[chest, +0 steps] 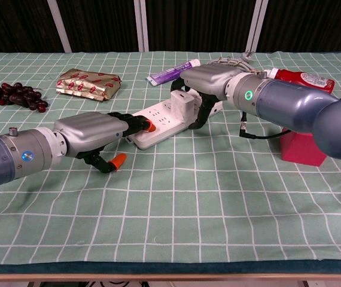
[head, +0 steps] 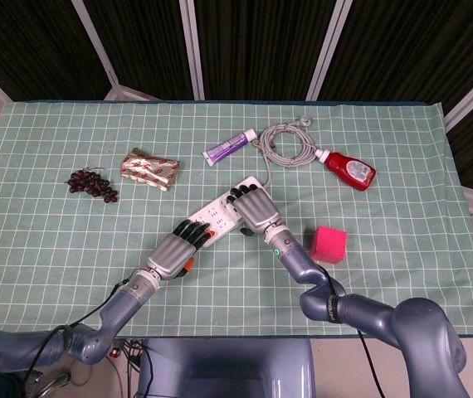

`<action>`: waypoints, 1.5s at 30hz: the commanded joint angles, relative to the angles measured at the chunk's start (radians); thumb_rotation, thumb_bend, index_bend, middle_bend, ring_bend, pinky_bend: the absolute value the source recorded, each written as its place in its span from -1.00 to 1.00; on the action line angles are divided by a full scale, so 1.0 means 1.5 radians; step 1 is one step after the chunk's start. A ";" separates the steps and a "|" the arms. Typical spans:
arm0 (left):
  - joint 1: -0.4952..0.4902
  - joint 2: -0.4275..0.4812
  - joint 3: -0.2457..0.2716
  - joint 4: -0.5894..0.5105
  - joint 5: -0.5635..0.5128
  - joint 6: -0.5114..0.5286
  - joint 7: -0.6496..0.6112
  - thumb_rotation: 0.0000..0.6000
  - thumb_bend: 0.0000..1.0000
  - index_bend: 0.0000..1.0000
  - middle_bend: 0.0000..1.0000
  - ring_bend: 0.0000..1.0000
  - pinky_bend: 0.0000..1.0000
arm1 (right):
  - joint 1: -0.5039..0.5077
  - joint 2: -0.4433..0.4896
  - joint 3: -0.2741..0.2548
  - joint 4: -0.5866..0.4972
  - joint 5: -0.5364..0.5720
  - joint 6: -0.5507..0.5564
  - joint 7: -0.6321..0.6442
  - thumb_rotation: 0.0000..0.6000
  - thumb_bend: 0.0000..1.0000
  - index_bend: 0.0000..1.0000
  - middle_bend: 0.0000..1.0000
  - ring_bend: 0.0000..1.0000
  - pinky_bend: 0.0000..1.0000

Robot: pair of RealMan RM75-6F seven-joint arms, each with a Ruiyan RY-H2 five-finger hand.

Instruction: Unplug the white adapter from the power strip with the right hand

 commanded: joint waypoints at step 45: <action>0.007 0.005 0.004 -0.017 -0.001 0.009 0.005 1.00 0.17 -0.85 -0.96 -1.00 -0.86 | -0.031 0.011 0.032 -0.054 -0.008 0.074 -0.007 1.00 0.29 0.23 -0.45 -0.54 -0.44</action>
